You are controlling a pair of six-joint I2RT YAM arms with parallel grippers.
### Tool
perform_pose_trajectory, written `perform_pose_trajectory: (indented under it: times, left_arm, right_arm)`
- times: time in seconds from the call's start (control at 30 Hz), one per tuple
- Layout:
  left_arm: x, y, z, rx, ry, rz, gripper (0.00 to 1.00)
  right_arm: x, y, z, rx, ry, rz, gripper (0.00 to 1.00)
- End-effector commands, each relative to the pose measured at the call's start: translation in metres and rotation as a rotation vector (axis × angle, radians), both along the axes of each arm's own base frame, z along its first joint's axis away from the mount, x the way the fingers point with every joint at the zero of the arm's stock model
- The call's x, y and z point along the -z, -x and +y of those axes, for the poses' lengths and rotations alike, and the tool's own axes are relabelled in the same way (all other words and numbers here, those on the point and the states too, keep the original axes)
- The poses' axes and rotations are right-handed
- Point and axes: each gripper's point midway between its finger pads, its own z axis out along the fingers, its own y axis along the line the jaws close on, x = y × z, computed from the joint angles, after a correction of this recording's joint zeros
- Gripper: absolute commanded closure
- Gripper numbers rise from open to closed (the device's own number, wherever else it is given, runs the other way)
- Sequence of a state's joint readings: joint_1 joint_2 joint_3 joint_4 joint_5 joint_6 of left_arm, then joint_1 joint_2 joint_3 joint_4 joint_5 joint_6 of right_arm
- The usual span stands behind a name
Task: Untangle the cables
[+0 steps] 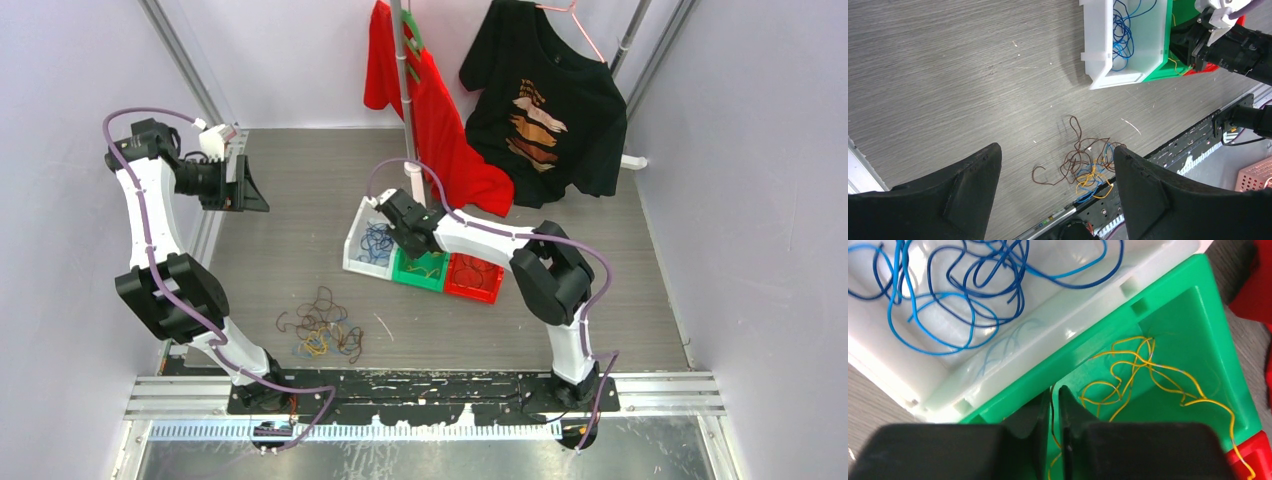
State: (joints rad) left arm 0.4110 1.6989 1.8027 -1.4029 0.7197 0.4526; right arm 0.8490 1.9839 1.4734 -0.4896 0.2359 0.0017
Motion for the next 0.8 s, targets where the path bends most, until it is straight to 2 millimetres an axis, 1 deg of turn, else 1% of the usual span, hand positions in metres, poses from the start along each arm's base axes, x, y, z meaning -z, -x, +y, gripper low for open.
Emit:
perform_pose_trajectory:
  times: [0.0,0.07,0.1,0.17,0.3,0.33,0.37,0.4,0.43,0.47,0.5,0.57,0.6,0.67,0.73,0.77]
  left_arm:
    - [-0.026,-0.003,-0.001,0.005,-0.007,-0.099,0.18]
    - [-0.026,-0.003,-0.002,0.006,-0.001,-0.099,0.18]
    - [-0.026,-0.002,-0.003,0.007,0.000,-0.098,0.19]
    - [-0.026,-0.002,-0.003,0.009,0.001,-0.098,0.19]
    - [-0.027,0.000,-0.003,0.012,-0.009,-0.102,0.19]
    - [-0.028,0.000,-0.003,0.011,-0.010,-0.102,0.19]
    - [-0.029,0.001,-0.003,0.012,-0.010,-0.104,0.19]
    - [-0.029,0.001,-0.003,0.012,-0.009,-0.105,0.19]
    - [-0.030,0.001,-0.003,0.012,-0.010,-0.107,0.19]
    - [-0.030,0.001,-0.004,0.014,-0.009,-0.108,0.18]
    - [-0.032,0.001,-0.004,0.016,-0.011,-0.113,0.18]
    - [-0.033,0.001,-0.004,0.016,-0.012,-0.117,0.19]
    - [-0.033,0.001,-0.003,0.016,-0.013,-0.117,0.18]
    - [-0.035,0.001,-0.004,0.018,-0.015,-0.122,0.19]
    - [-0.035,0.000,-0.003,0.018,-0.018,-0.122,0.19]
    - [-0.035,0.000,-0.003,0.018,-0.018,-0.122,0.19]
  right_arm:
    - [-0.034,-0.001,0.009,0.008,-0.089,-0.023,0.73]
    - [-0.047,0.000,0.006,0.022,-0.119,-0.036,0.60]
    - [-0.054,0.001,0.006,0.022,-0.134,-0.042,0.58]
    - [-0.066,0.003,0.006,0.012,-0.160,-0.049,0.51]
    - [-0.080,0.008,0.005,0.001,-0.193,-0.025,0.41]
    - [-0.085,0.009,0.005,0.001,-0.208,-0.023,0.38]
    - [-0.090,0.009,0.005,0.002,-0.223,-0.025,0.31]
    - [-0.095,0.009,0.004,0.004,-0.232,-0.029,0.22]
    - [-0.099,0.009,0.002,0.007,-0.236,-0.034,0.16]
    - [-0.102,0.008,-0.001,0.015,-0.239,-0.038,0.11]
    - [-0.105,0.006,-0.005,0.031,-0.245,-0.044,0.09]
    - [-0.114,-0.003,-0.016,0.098,-0.265,-0.070,0.00]
    - [-0.120,-0.009,-0.024,0.147,-0.268,-0.100,0.00]
    - [-0.145,-0.024,-0.044,0.284,-0.271,-0.220,0.00]
    - [-0.168,-0.031,-0.066,0.444,-0.299,-0.297,0.00]
    - [-0.176,-0.032,-0.078,0.527,-0.315,-0.315,0.00]
